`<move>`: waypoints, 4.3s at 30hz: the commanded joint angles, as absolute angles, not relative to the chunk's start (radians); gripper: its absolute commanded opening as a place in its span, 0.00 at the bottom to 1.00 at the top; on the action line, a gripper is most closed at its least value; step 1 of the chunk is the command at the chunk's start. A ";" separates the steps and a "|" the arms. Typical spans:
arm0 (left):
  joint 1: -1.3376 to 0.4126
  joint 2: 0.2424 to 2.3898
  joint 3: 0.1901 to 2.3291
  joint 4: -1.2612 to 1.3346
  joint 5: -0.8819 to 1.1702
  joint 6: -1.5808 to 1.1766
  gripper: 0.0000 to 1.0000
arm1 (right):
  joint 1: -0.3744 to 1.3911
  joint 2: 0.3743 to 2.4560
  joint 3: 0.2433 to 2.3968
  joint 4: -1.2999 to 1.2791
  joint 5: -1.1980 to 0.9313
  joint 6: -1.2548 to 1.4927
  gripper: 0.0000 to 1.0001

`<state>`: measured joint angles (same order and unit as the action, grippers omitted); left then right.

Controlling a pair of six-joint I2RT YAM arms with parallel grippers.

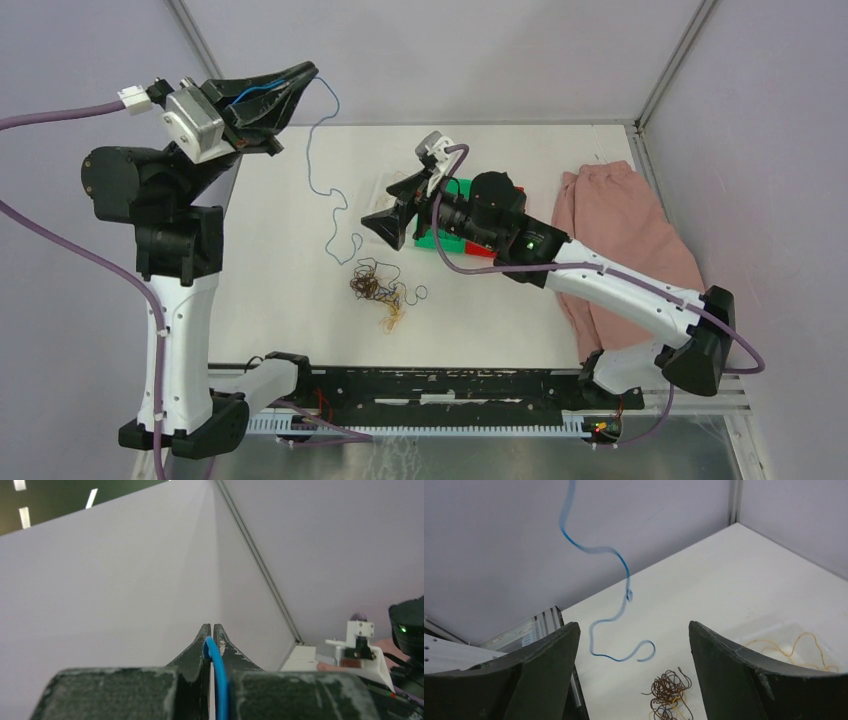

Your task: Untangle the cables

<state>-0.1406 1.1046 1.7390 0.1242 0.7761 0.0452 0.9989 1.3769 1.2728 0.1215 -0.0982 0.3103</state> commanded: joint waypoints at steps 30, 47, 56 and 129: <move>-0.137 1.039 1.605 0.087 0.858 -0.134 0.03 | 0.996 1.553 1.483 0.141 -0.116 0.199 0.41; -0.137 1.013 1.547 0.086 0.836 -0.125 0.03 | 0.928 1.536 1.468 0.148 -0.177 0.335 0.01; -0.137 1.003 1.509 0.073 0.827 -0.102 0.14 | 0.837 1.490 1.361 0.230 -0.244 0.467 0.01; -0.140 0.843 1.140 -0.667 0.827 0.586 0.94 | 0.470 1.564 1.311 -0.097 0.100 0.162 0.01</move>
